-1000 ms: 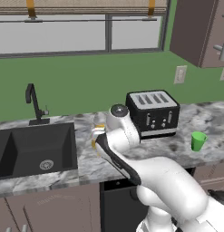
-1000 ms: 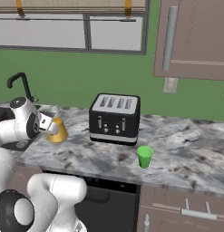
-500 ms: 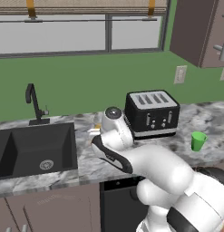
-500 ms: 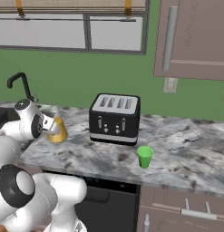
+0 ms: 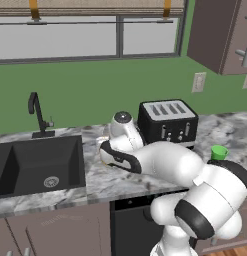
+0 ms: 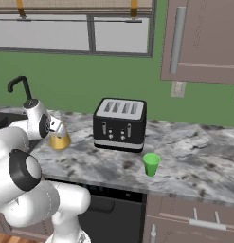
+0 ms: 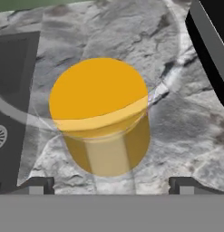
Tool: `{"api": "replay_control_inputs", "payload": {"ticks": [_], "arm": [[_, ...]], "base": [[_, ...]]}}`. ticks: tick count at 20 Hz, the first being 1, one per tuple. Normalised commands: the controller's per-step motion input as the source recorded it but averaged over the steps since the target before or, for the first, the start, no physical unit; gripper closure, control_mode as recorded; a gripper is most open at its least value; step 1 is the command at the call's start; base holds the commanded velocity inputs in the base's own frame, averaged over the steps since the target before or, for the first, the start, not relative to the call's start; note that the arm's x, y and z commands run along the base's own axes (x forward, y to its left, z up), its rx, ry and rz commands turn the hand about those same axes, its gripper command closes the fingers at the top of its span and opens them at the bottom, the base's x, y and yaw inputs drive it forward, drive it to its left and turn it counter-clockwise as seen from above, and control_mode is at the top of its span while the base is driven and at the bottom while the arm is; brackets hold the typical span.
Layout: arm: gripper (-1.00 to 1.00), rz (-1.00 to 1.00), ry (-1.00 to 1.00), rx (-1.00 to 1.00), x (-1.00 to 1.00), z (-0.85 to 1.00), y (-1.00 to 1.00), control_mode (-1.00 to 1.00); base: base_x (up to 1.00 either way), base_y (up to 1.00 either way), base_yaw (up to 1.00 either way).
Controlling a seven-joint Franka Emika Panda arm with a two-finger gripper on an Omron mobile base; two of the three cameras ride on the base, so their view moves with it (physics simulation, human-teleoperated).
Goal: Place the pitcher and cup on the dining counter for serving.
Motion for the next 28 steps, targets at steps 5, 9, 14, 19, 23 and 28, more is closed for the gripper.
{"api": "replay_control_inputs", "payload": {"ticks": [5, 9, 14, 19, 23, 28], "arm": [[-1.0, 0.0, 0.02, 0.0, 0.19, -0.13, 0.0, -1.0], [-1.0, 0.0, 0.01, 0.0, 0.23, -0.18, 0.0, -1.0], [-1.0, 0.0, 0.03, 0.0, 0.18, -0.28, 0.0, -1.0], [1.0, 0.0, 0.04, 0.0, 0.0, -0.51, 0.0, -1.0], [1.0, 0.0, 0.0, 0.0, 0.0, -0.2, 0.0, -1.0], [1.0, 0.0, 0.0, 0.0, 0.0, 0.0, 0.0, -1.0]], "base": [[0.0, 0.0, 0.0], [0.0, 0.0, 0.0], [0.0, 0.0, 0.0], [0.0, 0.0, 0.0], [0.0, 0.0, 0.0], [0.0, 0.0, 0.0]]}}
